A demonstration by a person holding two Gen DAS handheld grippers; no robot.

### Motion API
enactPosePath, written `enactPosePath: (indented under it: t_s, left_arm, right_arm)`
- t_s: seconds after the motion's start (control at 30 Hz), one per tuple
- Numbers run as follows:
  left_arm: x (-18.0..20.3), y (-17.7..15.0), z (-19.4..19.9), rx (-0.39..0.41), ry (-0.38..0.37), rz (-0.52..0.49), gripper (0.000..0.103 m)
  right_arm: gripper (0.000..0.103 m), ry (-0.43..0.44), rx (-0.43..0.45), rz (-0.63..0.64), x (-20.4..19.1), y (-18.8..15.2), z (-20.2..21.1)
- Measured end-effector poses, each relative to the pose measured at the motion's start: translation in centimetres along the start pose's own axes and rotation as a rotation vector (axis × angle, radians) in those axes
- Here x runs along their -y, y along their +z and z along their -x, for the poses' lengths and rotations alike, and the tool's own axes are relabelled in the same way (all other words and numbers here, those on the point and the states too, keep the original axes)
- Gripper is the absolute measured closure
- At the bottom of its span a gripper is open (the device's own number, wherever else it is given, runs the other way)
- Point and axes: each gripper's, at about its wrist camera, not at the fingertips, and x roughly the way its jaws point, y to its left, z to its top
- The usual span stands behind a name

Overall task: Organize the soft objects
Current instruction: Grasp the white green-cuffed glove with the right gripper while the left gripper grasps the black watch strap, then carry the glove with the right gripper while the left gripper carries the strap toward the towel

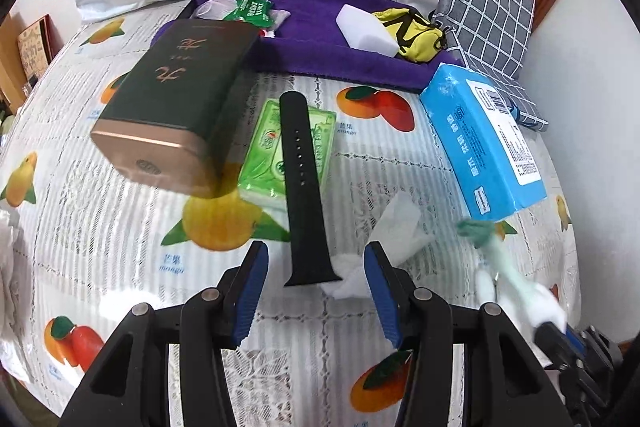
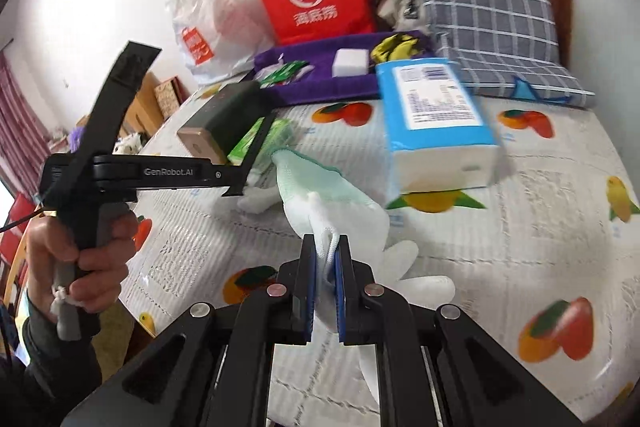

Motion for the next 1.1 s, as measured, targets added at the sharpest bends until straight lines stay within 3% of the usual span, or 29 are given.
enactPosePath:
  t_s: [0.23, 0.47, 0.53, 0.6, 0.67, 0.83, 1.1]
  left_arm:
    - [0.1, 0.6, -1.7, -0.019, 0.031, 0.016, 0.055]
    - [0.3, 1.1, -3.3, -0.025, 0.052, 0.025, 0.056]
    - [0.4, 1.2, -3.4, -0.025, 0.064, 0.01, 0.077]
    - [0.3, 1.2, -3.4, -0.024, 0.076, 0.0, 0.082]
    - [-0.1, 1.1, -3.1, -0.027, 0.054, 0.002, 0.083]
    - [-0.6, 0.4, -2.2, -0.017, 0.048, -0.01, 0.083]
    - [-1.6, -1.0, -0.4, -0.004, 0.018, -0.004, 0.083]
  right_arm:
    - [0.095, -0.085, 0.036, 0.01, 1.6, -0.6, 1.8]
    - [0.09, -0.092, -0.044, -0.002, 2.8, -1.8, -0.9]
    - [0.089, -0.068, -0.054, 0.003, 2.6, -1.9, -1.3]
    - [0.081, -0.056, -0.047, 0.018, 2.3, -2.0, -1.3]
    - [0.051, -0.051, -0.036, 0.021, 2.0, -2.0, -1.1]
    - [0.029, -0.012, 0.03, 0.004, 2.1, -1.6, -0.2]
    - [0.027, 0.016, -0.04, -0.029, 2.1, -1.8, -3.4]
